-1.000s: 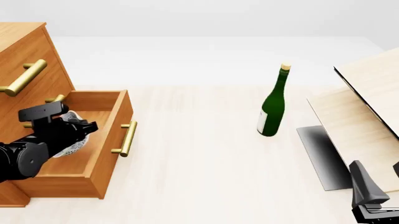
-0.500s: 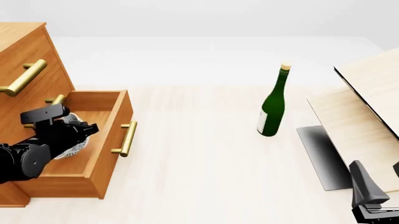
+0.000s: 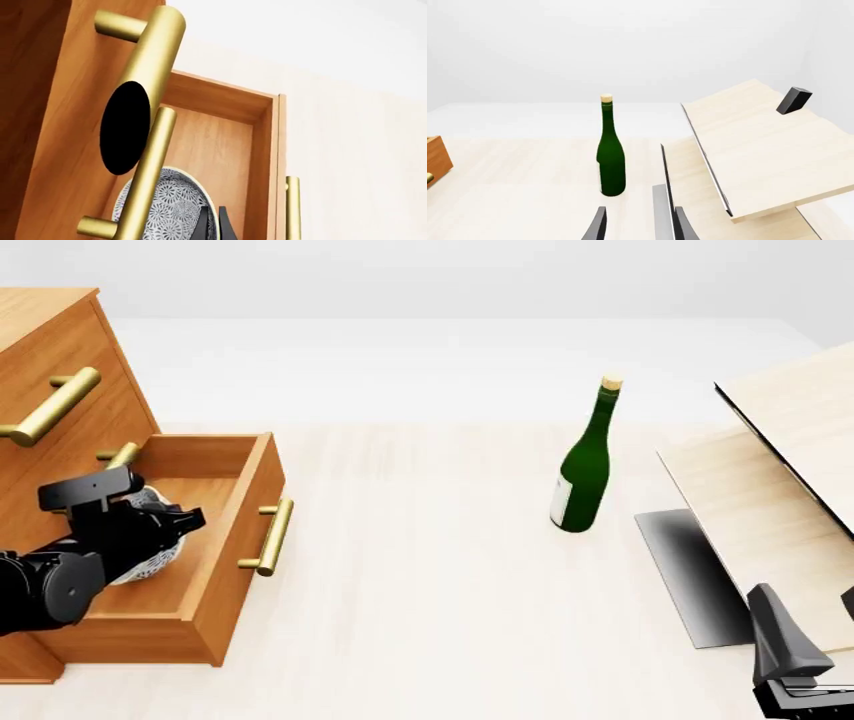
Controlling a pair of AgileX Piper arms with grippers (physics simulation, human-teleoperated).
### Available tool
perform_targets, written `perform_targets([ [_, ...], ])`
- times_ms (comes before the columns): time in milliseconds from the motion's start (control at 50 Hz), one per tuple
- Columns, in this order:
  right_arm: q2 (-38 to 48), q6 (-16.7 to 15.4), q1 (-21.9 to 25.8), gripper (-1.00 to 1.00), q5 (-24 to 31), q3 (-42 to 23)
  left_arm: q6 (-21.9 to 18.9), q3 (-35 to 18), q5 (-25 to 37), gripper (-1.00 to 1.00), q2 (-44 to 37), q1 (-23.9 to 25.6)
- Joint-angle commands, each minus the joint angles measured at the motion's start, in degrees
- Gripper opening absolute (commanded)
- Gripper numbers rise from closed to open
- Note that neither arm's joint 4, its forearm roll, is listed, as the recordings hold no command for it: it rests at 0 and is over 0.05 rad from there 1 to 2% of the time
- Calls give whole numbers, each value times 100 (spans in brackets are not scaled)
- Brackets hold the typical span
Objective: Put the bowl in the bottom drawer of the cabinet.
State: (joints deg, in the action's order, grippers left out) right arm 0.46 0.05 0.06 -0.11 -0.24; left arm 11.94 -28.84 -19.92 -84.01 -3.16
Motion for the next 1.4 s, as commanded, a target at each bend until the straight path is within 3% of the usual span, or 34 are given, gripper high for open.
perform_targets([
  [20, 1, -1, 0, 100, 0, 0, -41, -21, -63, -100, -42, -22],
  [540, 0, 1, 1, 100, 0, 0, -21, 12, -114, -100, -30, 4],
  [560, 1, 1, 0, 100, 0, 0, -25, 4, -109, 100, -33, 10],
  [1080, 0, -1, 1, 100, 0, 0, -50, 22, -61, 100, 446, -189],
  [1400, 0, 0, 1, 100, 0, 0, 321, -84, -111, 100, 589, 314],
])
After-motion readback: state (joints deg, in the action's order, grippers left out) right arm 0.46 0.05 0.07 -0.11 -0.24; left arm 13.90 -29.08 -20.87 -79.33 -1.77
